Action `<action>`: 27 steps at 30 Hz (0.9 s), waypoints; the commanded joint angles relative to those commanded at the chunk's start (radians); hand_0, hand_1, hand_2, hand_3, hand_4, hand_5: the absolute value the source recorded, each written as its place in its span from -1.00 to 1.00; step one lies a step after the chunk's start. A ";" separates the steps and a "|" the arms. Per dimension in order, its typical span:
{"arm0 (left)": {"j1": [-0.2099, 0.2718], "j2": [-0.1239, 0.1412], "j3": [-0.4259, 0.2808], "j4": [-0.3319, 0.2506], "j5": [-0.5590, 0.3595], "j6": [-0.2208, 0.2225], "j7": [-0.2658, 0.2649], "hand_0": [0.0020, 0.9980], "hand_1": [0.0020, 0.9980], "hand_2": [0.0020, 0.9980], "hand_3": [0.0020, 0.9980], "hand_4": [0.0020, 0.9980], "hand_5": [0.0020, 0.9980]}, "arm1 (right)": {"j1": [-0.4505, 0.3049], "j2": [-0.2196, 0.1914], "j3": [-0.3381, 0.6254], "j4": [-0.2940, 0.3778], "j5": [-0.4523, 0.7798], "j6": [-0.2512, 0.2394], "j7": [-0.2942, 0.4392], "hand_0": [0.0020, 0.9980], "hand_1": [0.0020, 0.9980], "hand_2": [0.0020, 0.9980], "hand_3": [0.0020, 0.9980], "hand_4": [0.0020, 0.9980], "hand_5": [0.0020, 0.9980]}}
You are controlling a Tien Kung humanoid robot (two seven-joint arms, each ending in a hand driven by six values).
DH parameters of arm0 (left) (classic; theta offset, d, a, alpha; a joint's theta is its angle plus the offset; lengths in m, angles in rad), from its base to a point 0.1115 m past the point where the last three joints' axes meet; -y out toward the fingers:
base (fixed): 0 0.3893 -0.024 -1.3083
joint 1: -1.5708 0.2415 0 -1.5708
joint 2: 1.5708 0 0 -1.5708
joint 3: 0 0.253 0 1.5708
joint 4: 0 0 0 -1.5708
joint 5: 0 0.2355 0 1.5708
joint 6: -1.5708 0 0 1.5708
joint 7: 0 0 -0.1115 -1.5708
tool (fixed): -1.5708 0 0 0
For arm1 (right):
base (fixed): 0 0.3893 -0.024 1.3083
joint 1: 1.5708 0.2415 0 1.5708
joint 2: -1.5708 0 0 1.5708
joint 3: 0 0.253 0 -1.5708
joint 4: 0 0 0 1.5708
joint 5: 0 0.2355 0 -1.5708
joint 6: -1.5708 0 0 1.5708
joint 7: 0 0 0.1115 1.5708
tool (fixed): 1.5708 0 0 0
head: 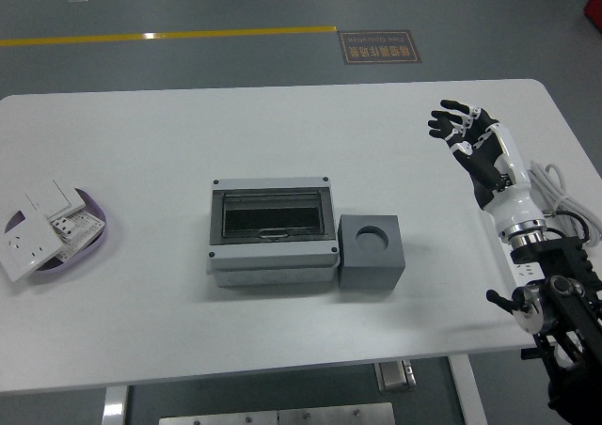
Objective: Pick up the cylinder from the cube,place it in the box,flap close box
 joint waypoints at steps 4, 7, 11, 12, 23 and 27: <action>-0.005 0.007 0.003 0.000 0.003 -0.002 -0.001 0.28 0.33 0.15 0.28 0.46 -0.44 | -0.004 0.002 -0.014 -0.012 0.004 -0.006 0.006 0.41 0.33 0.27 0.31 0.51 -0.46; -0.004 0.013 -0.001 0.000 0.010 -0.003 0.000 0.28 0.33 0.15 0.28 0.46 -0.44 | -0.004 0.006 -0.026 -0.020 0.007 -0.007 0.010 0.41 0.33 0.27 0.31 0.51 -0.46; -0.005 0.016 -0.004 0.000 0.018 -0.005 0.000 0.28 0.33 0.15 0.27 0.46 -0.44 | -0.002 0.009 -0.035 -0.031 0.012 -0.008 0.011 0.42 0.33 0.28 0.33 0.50 -0.49; -0.006 0.016 -0.004 0.000 0.019 -0.005 0.000 0.28 0.33 0.15 0.27 0.46 -0.44 | -0.002 0.009 -0.036 -0.034 0.014 -0.009 0.012 0.42 0.33 0.28 0.33 0.50 -0.49; -0.008 0.006 -0.001 0.000 0.012 -0.004 0.001 0.28 0.33 0.15 0.28 0.46 -0.44 | 0.000 0.004 -0.069 -0.040 0.031 -0.033 0.034 0.42 0.32 0.29 0.31 0.50 -0.50; -0.006 0.000 0.002 0.000 -0.003 0.000 -0.001 0.28 0.33 0.15 0.28 0.46 -0.44 | 0.005 -0.005 -0.064 -0.036 0.019 -0.038 0.035 0.43 0.31 0.28 0.30 0.50 -0.51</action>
